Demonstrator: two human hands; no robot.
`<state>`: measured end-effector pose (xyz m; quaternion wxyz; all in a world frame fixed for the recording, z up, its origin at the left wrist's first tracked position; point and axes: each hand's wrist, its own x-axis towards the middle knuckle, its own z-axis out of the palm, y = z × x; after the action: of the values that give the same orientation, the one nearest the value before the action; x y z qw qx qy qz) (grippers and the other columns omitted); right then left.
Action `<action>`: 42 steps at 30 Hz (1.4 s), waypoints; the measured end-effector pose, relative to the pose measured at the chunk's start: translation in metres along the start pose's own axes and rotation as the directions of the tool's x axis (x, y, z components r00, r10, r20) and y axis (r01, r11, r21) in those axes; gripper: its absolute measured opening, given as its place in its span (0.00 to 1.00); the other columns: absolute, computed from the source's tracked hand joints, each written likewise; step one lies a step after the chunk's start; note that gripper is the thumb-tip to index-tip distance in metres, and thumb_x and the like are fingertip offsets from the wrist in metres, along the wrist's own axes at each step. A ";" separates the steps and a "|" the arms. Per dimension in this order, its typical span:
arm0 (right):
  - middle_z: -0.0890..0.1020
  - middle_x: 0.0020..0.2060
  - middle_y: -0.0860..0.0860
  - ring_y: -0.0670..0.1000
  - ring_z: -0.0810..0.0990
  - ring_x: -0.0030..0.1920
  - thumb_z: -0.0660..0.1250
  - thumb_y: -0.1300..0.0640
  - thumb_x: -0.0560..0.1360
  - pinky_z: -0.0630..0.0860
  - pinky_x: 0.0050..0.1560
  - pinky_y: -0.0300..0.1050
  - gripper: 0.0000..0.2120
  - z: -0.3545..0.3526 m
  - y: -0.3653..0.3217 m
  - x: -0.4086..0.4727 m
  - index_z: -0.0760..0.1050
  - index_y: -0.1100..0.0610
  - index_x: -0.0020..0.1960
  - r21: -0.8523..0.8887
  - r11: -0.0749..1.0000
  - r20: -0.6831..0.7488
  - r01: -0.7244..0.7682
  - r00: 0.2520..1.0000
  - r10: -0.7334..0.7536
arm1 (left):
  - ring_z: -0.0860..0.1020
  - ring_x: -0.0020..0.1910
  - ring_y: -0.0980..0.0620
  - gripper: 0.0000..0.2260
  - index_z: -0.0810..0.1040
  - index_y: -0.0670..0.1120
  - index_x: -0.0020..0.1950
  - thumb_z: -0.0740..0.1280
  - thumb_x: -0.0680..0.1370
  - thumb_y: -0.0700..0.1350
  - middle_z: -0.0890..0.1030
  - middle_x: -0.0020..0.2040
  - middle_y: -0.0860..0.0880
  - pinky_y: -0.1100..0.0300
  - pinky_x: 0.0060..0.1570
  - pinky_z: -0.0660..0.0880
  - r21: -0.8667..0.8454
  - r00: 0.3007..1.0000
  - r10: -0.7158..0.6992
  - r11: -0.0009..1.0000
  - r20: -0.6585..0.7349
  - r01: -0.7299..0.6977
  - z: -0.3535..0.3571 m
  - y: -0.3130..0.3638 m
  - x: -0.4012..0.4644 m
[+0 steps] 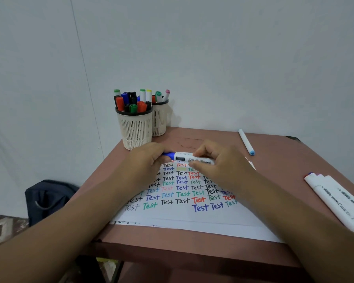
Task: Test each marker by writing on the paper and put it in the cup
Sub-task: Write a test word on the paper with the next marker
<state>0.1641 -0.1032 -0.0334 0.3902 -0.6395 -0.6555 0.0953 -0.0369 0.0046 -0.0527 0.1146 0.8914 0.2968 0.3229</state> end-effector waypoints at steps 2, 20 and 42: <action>0.82 0.47 0.45 0.47 0.81 0.43 0.72 0.51 0.79 0.81 0.46 0.47 0.16 0.002 0.001 0.004 0.77 0.42 0.66 -0.242 0.964 0.121 0.108 0.989 -0.081 | 0.76 0.44 0.55 0.09 0.83 0.51 0.59 0.68 0.81 0.43 0.81 0.45 0.54 0.58 0.45 0.73 -0.007 0.998 0.058 0.998 -0.019 -0.058 0.003 0.000 0.001; 0.83 0.44 0.48 0.48 0.84 0.42 0.69 0.59 0.79 0.79 0.46 0.40 0.34 -0.033 -0.033 0.153 0.58 0.41 0.78 -0.029 0.989 -0.328 0.143 0.934 -0.144 | 0.73 0.60 0.59 0.25 0.73 0.59 0.70 0.70 0.75 0.63 0.74 0.66 0.60 0.55 0.63 0.73 -0.162 0.910 -0.409 0.896 0.063 0.414 -0.002 -0.015 0.012; 0.84 0.39 0.50 0.47 0.82 0.41 0.69 0.59 0.78 0.77 0.43 0.38 0.30 0.028 -0.025 0.227 0.62 0.45 0.75 0.018 0.991 -0.357 0.133 0.927 -0.118 | 0.72 0.58 0.63 0.21 0.74 0.57 0.69 0.70 0.77 0.58 0.75 0.64 0.61 0.63 0.60 0.70 -0.125 0.919 -0.384 0.911 0.093 0.394 0.001 -0.019 0.015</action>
<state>0.1553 0.1106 0.0520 0.5209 -0.5944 -0.6117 -0.0331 -0.0356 0.0291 -0.0539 0.2492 0.8142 0.4407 0.2841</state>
